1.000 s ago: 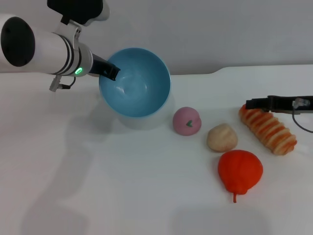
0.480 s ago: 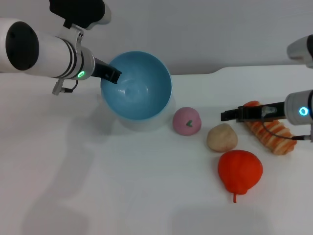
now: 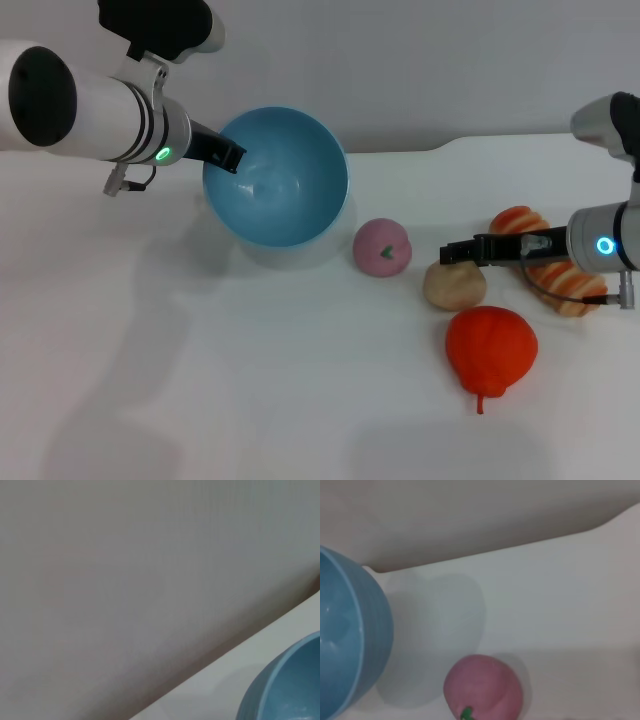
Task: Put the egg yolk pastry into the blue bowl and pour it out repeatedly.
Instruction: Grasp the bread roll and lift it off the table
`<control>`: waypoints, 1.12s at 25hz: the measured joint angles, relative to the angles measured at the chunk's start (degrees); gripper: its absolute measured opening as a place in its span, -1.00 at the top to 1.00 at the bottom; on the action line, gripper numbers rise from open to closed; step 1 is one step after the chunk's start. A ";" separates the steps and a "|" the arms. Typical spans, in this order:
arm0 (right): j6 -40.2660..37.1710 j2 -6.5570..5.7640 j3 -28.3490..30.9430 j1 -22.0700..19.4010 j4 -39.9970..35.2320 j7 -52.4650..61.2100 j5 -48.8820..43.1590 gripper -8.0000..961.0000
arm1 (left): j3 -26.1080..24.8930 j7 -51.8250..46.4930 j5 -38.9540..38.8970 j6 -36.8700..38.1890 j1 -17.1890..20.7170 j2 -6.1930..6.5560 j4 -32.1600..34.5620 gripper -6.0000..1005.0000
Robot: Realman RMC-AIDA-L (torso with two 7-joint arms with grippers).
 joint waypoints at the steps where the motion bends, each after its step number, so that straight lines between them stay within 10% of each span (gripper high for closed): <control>1: 0.00 0.04 0.00 -0.13 0.02 0.04 -0.01 -0.06 | 0.00 0.04 0.06 0.00 0.02 0.00 0.00 0.99; 11: 0.93 0.61 -0.52 -0.77 0.07 -2.56 -0.13 -0.01 | 0.05 0.11 0.34 0.03 0.07 0.00 0.00 0.99; 28: -10.04 0.87 -1.46 -2.16 -13.53 -3.83 4.36 0.91 | 0.09 0.13 0.01 -0.52 -0.56 -0.05 -0.01 0.99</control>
